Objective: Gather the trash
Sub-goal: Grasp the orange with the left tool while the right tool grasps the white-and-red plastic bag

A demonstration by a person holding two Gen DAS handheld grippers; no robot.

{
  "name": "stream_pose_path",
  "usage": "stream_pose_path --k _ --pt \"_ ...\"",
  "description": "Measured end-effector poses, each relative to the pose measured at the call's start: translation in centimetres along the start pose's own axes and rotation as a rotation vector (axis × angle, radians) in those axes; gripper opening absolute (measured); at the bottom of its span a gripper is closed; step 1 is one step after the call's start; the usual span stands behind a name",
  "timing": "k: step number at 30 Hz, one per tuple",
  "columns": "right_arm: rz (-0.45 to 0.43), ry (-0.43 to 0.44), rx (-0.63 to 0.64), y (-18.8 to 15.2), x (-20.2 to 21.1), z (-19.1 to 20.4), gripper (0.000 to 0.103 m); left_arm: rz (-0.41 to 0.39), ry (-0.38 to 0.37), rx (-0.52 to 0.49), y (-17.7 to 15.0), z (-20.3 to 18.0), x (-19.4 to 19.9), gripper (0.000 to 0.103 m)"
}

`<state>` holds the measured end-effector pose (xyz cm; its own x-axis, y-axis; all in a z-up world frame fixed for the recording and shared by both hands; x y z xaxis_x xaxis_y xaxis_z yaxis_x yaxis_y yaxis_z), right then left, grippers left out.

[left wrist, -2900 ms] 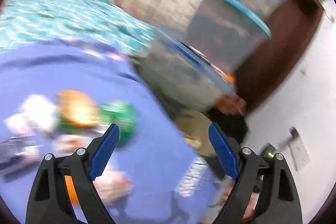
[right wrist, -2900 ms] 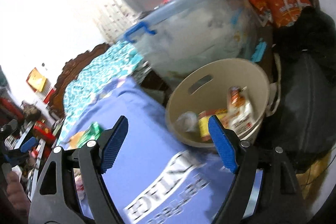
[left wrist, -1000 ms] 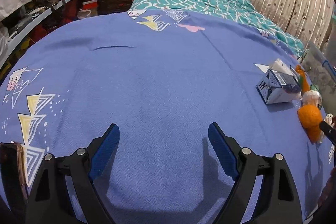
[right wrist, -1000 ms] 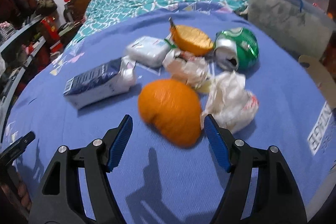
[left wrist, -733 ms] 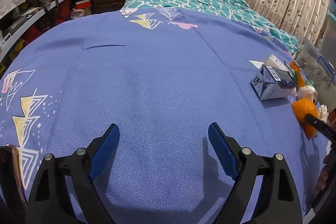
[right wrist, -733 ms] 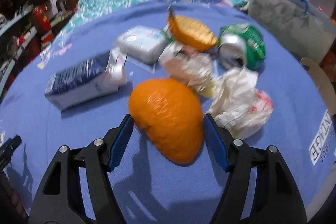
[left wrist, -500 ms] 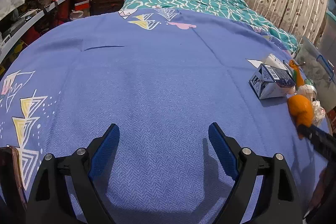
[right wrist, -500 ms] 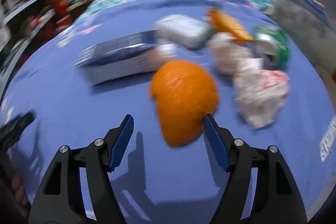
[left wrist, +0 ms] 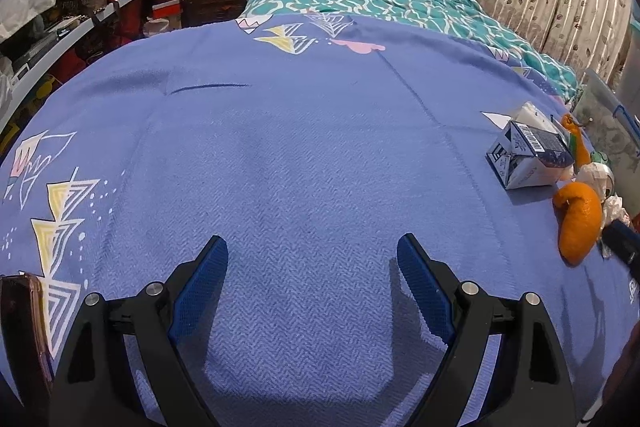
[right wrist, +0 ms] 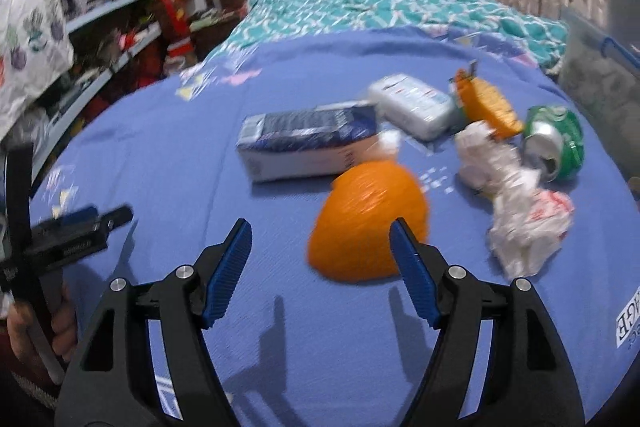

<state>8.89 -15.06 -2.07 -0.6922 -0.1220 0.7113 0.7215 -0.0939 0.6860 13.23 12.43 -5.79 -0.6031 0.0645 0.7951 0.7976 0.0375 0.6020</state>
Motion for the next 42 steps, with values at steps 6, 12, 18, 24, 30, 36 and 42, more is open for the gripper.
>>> stream_pose_path --k 6,12,18,24,30,36,42 --pt "0.009 0.022 -0.121 1.8 -1.8 -3.4 0.074 0.004 0.021 -0.005 0.0 0.1 -0.2 0.083" --pt "0.06 0.047 -0.173 2.2 -5.1 -4.1 0.071 0.01 0.051 -0.014 -0.1 0.1 -0.3 0.083" --pt "0.067 0.118 -0.088 0.8 -4.7 -1.1 0.07 0.015 0.068 -0.02 -0.2 0.1 -0.4 0.083" --pt "0.104 0.299 -0.019 -1.9 -2.2 2.4 0.072 0.015 0.069 -0.019 -0.1 0.1 -0.4 0.083" --pt "-0.029 0.273 -0.154 -0.3 2.0 -3.4 0.072 0.022 0.004 0.001 -0.2 -0.8 0.2 0.084" --pt "-0.131 0.116 -0.252 0.0 4.4 -10.3 0.084 -0.026 -0.174 -0.139 0.3 -10.6 3.7 0.09" --pt "-0.053 0.066 -0.361 -1.2 2.2 -16.4 0.091 -0.022 -0.227 -0.328 -0.8 -20.3 3.5 0.094"
Point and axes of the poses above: each gripper's, at about its wrist camera, not at the fingertips, and x roughly against the way its jaws point, z to its left, y to its top, the point moved 9 cm from there along -x, roughly the way its jaws point
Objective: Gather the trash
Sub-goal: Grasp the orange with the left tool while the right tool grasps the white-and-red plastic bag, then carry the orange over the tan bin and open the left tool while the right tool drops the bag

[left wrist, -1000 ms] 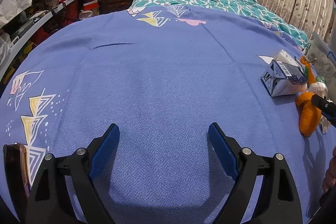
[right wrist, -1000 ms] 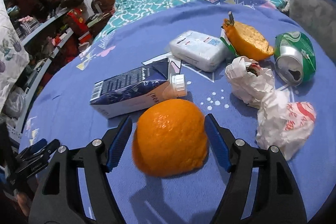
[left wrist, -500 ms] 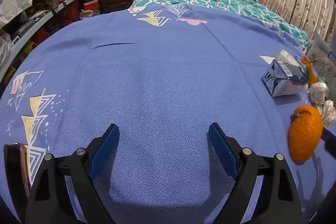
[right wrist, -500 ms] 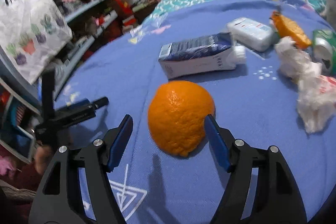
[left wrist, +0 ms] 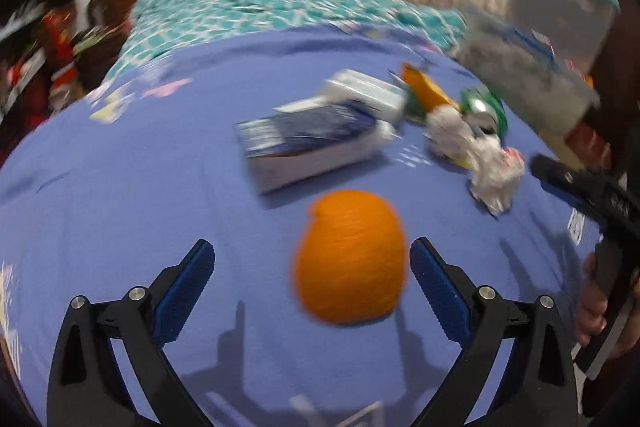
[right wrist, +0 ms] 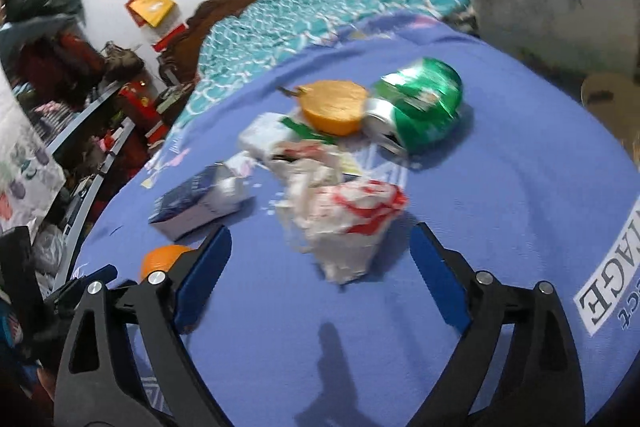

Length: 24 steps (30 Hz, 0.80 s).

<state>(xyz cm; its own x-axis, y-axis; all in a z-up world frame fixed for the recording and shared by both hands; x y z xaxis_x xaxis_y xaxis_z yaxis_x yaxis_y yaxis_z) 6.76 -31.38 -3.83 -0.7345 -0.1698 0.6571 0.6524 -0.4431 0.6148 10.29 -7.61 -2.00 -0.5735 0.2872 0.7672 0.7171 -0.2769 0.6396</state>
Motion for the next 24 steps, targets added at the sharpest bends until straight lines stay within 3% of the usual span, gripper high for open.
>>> stream_pose_path --k 3,7,9,10,11,12,13,17,24 --pt "0.039 -0.013 0.019 0.0 -1.0 -0.6 0.091 0.025 0.03 -0.045 0.3 -2.4 -2.2 0.094" --pt "0.137 0.007 0.087 -0.8 -3.9 -0.4 0.089 0.103 0.117 -0.024 -0.8 -1.8 -4.6 0.094" --pt "0.15 0.028 0.104 -1.1 -4.1 -0.2 0.057 0.143 0.126 0.013 -1.7 -1.1 -5.3 0.085" --pt "0.165 0.049 0.122 -1.5 -4.2 -0.1 0.045 0.139 0.108 0.031 -1.8 -1.0 -5.1 0.075" --pt "0.155 0.073 0.122 -1.7 -3.9 -0.2 0.038 0.127 0.127 0.027 -1.8 -0.9 -4.7 0.054" --pt "0.141 0.088 0.117 -1.7 -3.4 -0.5 0.037 0.126 0.143 0.017 -1.8 -0.9 -4.3 0.048" --pt "0.131 0.099 0.111 -1.9 -2.8 -1.0 0.036 0.14 0.115 0.02 -1.9 -1.3 -4.2 0.042" --pt "0.078 0.123 0.049 -2.1 0.0 -3.8 0.035 0.157 -0.002 0.0 -1.4 -5.0 -4.0 0.038" --pt "-0.012 0.062 -0.105 -1.3 4.7 -12.1 0.035 0.19 -0.258 -0.17 -0.1 -17.6 -5.0 0.038"
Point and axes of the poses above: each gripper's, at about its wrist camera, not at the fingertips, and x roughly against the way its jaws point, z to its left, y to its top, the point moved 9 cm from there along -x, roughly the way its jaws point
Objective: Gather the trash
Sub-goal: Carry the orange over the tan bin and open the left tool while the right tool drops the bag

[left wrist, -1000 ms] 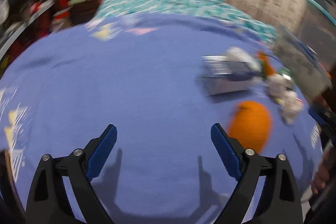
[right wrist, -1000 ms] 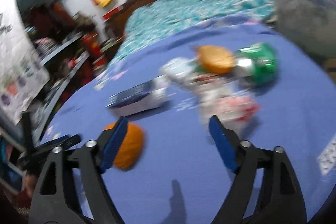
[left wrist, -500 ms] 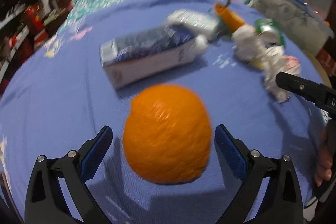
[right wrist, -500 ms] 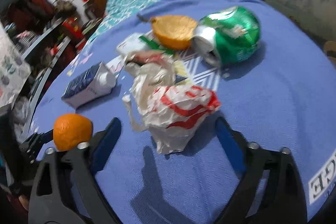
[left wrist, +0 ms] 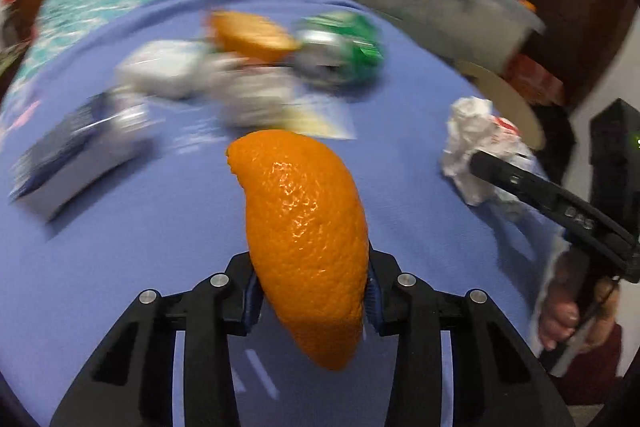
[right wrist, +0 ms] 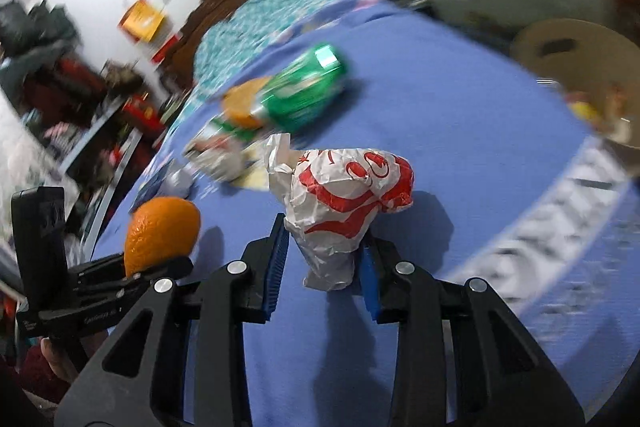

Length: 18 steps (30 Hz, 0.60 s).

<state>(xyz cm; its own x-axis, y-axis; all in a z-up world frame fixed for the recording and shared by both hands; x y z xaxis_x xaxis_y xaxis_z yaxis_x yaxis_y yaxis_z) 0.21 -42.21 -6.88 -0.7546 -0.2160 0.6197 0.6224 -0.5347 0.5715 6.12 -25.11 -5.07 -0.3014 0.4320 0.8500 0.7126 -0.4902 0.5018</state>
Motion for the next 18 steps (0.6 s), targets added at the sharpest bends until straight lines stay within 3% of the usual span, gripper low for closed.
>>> stream_pose_path --k 5,12,18 --pt "-0.066 -0.044 -0.087 0.6 3.1 -5.0 0.035 0.035 -0.049 -0.089 1.7 -5.2 -2.9 0.038" --pt "-0.103 -0.054 -0.128 1.3 4.4 -8.0 0.035 0.068 -0.065 -0.207 4.3 -11.6 -6.6 0.038" --pt "-0.153 -0.056 -0.167 2.5 5.6 -10.4 0.035 0.088 -0.077 -0.253 6.6 -14.6 -9.2 0.038"
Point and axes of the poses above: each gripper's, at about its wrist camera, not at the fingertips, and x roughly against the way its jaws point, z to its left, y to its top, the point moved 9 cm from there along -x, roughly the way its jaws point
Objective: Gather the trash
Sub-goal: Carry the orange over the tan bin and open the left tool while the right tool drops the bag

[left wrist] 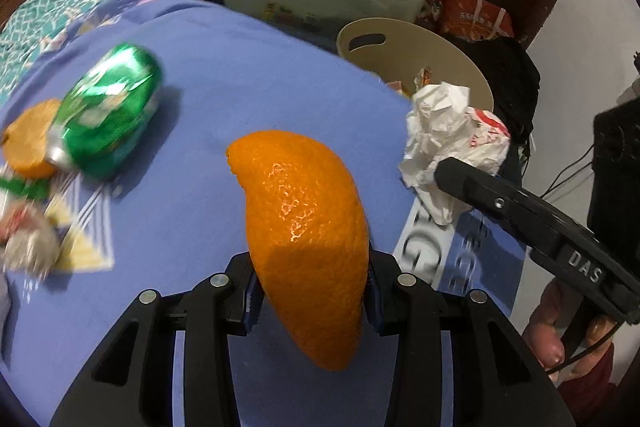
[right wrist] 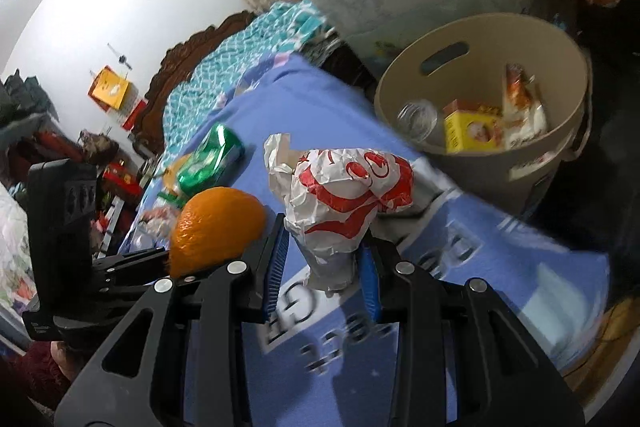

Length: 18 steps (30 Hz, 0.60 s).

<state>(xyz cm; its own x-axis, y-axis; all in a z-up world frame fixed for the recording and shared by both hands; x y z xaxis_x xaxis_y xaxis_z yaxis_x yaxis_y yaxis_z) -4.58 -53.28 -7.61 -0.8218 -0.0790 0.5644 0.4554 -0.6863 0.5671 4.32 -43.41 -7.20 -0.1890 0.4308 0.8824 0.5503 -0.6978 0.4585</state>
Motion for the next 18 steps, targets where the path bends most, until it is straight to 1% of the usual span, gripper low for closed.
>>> stream_pose_path --k 2,5,9,10,11,12,13,14,16,18 --pt "-0.027 -0.017 -0.023 1.3 0.5 -1.4 0.035 0.004 -0.018 -0.008 1.4 -0.9 -0.9 0.038" --pt "-0.071 -0.037 -0.074 3.1 1.3 -3.6 0.035 0.013 -0.064 -0.023 3.9 -2.8 -2.3 0.038" --pt "-0.118 -0.092 -0.098 6.0 1.9 -6.5 0.036 0.017 -0.127 -0.069 7.8 -6.3 -4.2 0.038" --pt "-0.121 -0.115 -0.099 6.8 1.7 -7.3 0.04 0.008 -0.146 -0.085 9.3 -7.5 -4.8 0.038" --pt "-0.122 -0.133 -0.1 7.3 1.6 -7.9 0.047 0.001 -0.157 -0.095 10.2 -8.2 -5.1 0.038" --pt "-0.124 -0.157 -0.1 7.9 1.4 -8.6 0.047 -0.008 -0.158 -0.104 11.4 -8.9 -5.6 0.039" --pt "-0.132 -0.201 -0.113 8.5 1.4 -9.6 0.052 -0.016 -0.15 -0.108 12.4 -9.3 -6.2 0.044" --pt "-0.137 -0.235 -0.135 8.9 1.6 -10.8 0.056 -0.021 -0.141 -0.11 13.2 -9.5 -6.5 0.051" --pt "-0.15 -0.238 -0.177 9.4 2.0 -12.1 0.059 -0.024 -0.127 -0.103 14.4 -9.6 -7.1 0.059" --pt "-0.182 -0.243 -0.189 9.3 3.1 -12.7 0.061 -0.036 -0.134 -0.08 14.9 -9.3 -6.9 0.06"
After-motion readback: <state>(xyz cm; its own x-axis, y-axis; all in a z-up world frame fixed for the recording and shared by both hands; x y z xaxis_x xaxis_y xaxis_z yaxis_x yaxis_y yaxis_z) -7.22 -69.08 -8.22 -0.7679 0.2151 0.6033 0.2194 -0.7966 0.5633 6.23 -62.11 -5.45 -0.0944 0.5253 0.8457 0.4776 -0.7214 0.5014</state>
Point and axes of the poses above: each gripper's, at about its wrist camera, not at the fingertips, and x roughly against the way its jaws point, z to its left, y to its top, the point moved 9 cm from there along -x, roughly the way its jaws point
